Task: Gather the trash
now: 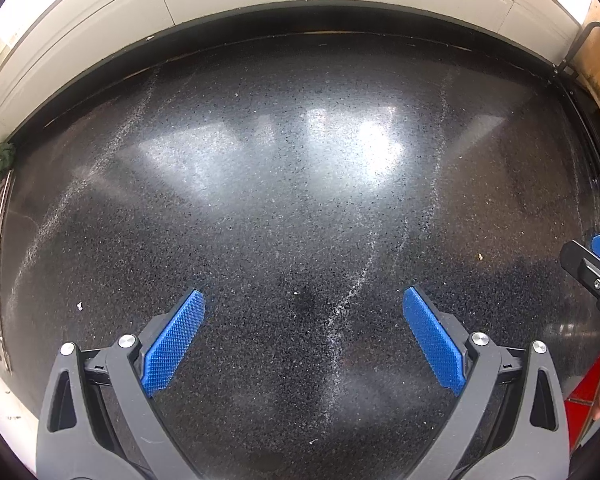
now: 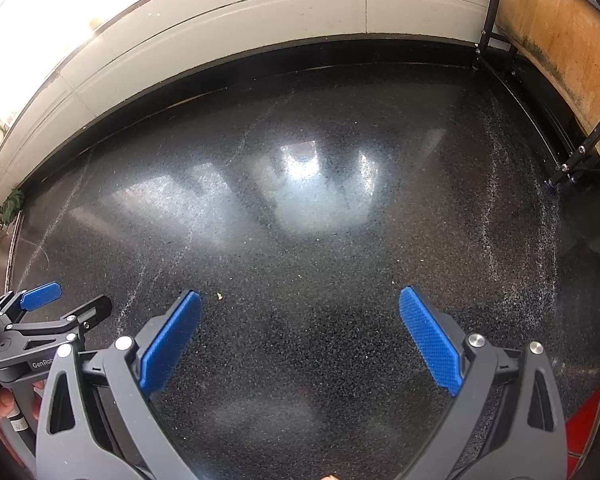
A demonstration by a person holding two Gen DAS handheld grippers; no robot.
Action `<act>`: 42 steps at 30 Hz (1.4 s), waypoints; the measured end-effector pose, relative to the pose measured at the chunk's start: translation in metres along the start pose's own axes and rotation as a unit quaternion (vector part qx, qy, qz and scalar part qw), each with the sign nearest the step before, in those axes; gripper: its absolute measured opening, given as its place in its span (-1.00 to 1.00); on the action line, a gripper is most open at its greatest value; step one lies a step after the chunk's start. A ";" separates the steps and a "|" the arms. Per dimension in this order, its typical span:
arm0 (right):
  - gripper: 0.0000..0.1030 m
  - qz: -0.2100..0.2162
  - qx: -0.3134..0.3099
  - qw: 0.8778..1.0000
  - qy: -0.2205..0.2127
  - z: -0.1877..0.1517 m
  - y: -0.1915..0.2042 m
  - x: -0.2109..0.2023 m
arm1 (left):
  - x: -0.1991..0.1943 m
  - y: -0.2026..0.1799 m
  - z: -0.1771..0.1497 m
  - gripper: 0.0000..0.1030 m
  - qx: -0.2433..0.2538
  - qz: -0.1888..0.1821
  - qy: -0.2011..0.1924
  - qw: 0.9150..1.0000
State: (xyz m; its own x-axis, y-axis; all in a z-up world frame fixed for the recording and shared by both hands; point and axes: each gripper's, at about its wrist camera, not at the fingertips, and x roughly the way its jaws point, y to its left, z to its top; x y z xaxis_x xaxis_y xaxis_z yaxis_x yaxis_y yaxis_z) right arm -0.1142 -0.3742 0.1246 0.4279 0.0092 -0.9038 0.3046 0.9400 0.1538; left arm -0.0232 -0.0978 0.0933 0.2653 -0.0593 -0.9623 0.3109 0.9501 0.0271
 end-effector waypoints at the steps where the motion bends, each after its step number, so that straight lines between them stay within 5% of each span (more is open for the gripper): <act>1: 0.87 0.000 0.001 1.000 0.000 0.000 0.000 0.000 | 0.000 0.001 -0.001 0.88 -0.001 0.001 0.000 1.000; 42: 0.87 -0.005 -0.022 0.999 0.022 -0.013 0.027 0.012 | -0.003 0.046 -0.040 0.88 -0.036 0.005 0.013 0.999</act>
State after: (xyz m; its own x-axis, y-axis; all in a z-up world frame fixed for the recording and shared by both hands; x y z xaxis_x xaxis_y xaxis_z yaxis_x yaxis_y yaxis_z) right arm -0.1121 -0.3447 0.1128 0.3857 0.0132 -0.9225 0.2701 0.9545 0.1266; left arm -0.0464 -0.0412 0.0870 0.2444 -0.0426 -0.9687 0.2416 0.9702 0.0183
